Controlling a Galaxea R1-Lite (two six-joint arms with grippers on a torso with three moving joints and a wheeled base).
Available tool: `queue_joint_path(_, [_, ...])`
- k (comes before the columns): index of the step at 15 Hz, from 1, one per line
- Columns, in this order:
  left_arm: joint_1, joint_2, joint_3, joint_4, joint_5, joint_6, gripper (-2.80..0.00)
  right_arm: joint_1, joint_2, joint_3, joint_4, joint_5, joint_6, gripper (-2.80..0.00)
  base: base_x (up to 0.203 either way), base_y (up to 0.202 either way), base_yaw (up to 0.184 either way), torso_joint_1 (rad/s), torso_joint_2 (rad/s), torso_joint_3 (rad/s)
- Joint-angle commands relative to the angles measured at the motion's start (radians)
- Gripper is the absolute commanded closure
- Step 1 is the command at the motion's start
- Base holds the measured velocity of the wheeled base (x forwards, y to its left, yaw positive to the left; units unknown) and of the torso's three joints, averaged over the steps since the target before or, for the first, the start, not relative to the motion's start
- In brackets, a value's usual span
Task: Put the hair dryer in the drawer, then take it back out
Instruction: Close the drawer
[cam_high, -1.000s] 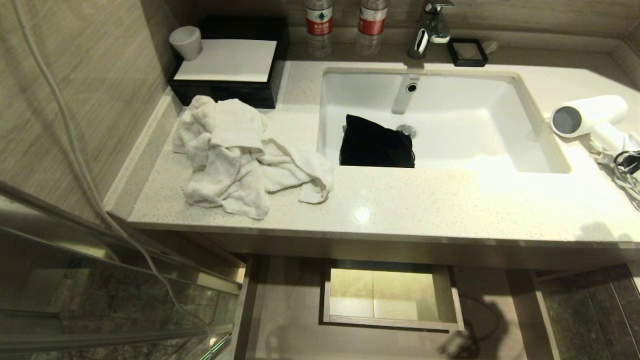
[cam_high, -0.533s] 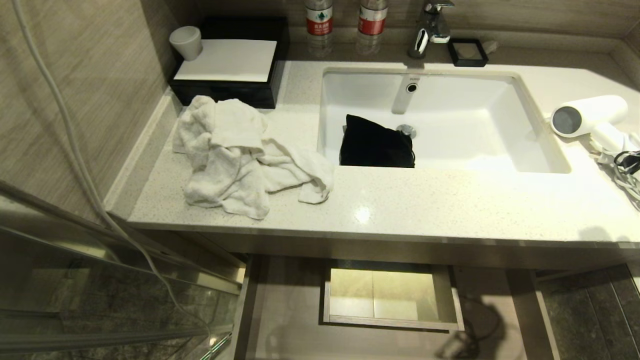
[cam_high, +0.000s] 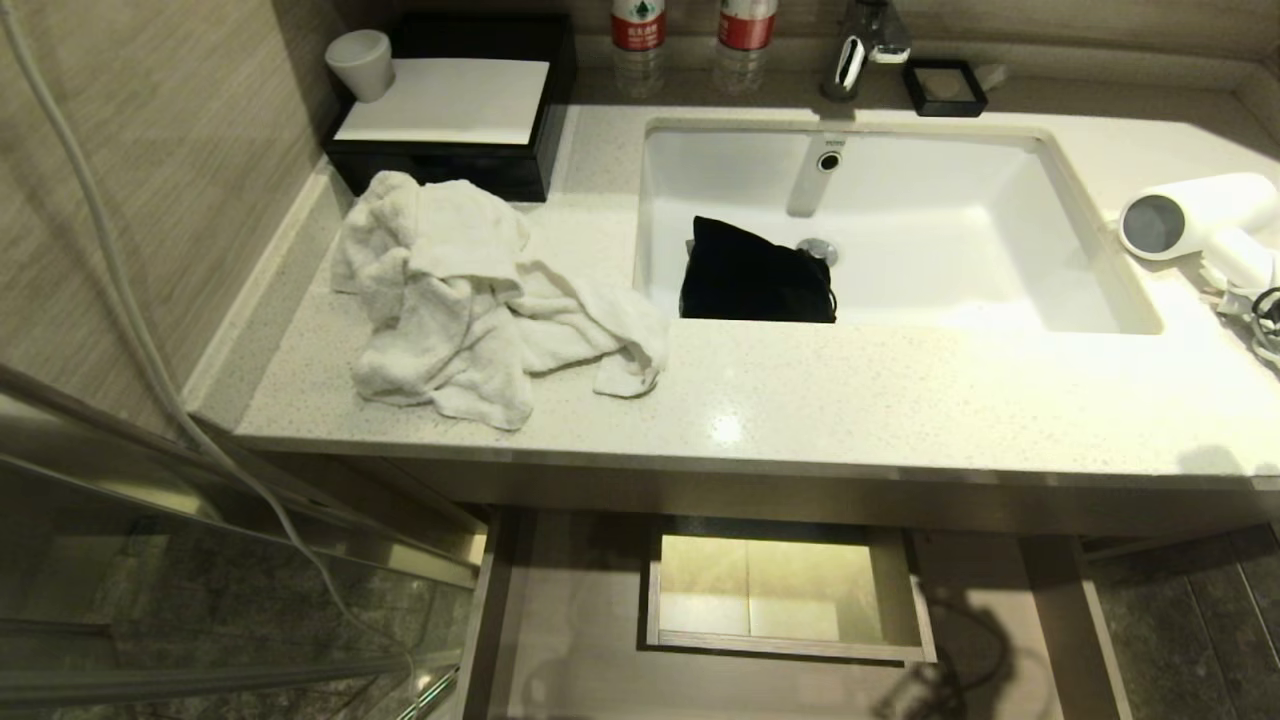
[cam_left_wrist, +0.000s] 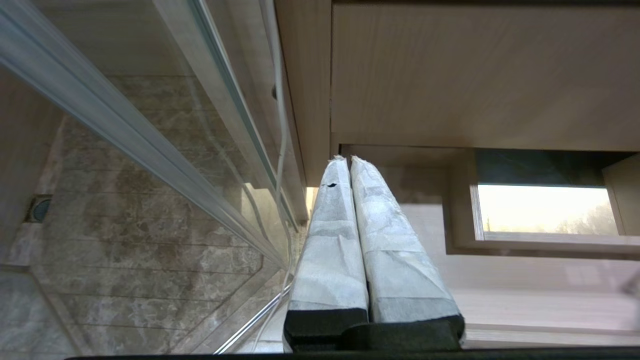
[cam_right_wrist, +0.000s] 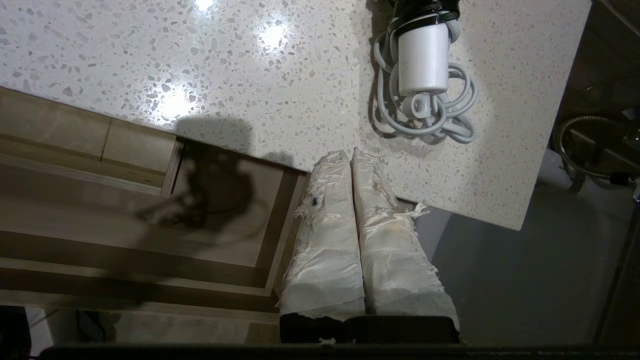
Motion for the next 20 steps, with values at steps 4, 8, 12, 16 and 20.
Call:
queue_joint_path(4, [0.000,0.000,0.002,0.000,0.000,0.000,0.00,0.000,-0.024,0.019,0.000,0.002,0.014,0.00,0.000,0.000,0.000,-0.134,0.34,0.194])
queue_joint_path(8, [0.000,0.000,0.001,0.000,0.000,0.000,0.00,0.000,-0.026,0.027,-0.009,0.000,0.014,0.00,0.000,0.000,0.000,-0.102,0.26,0.150])
queue_joint_path(12, [0.000,0.000,0.002,0.000,0.000,0.000,0.00,0.000,-0.027,0.032,-0.023,-0.001,0.014,0.00,0.000,0.000,0.000,-0.036,0.03,-0.008])
queue_joint_path(16, [0.000,0.000,0.002,0.000,0.000,0.000,0.00,0.000,-0.031,0.044,-0.026,-0.006,0.014,0.00,0.000,0.000,0.000,-0.289,0.11,-0.166])
queue_joint_path(20, [0.000,0.000,0.002,0.000,0.000,0.000,0.00,0.000,-0.034,0.053,-0.040,-0.004,0.014,0.00,0.000,0.000,0.000,-0.319,0.09,-0.228])
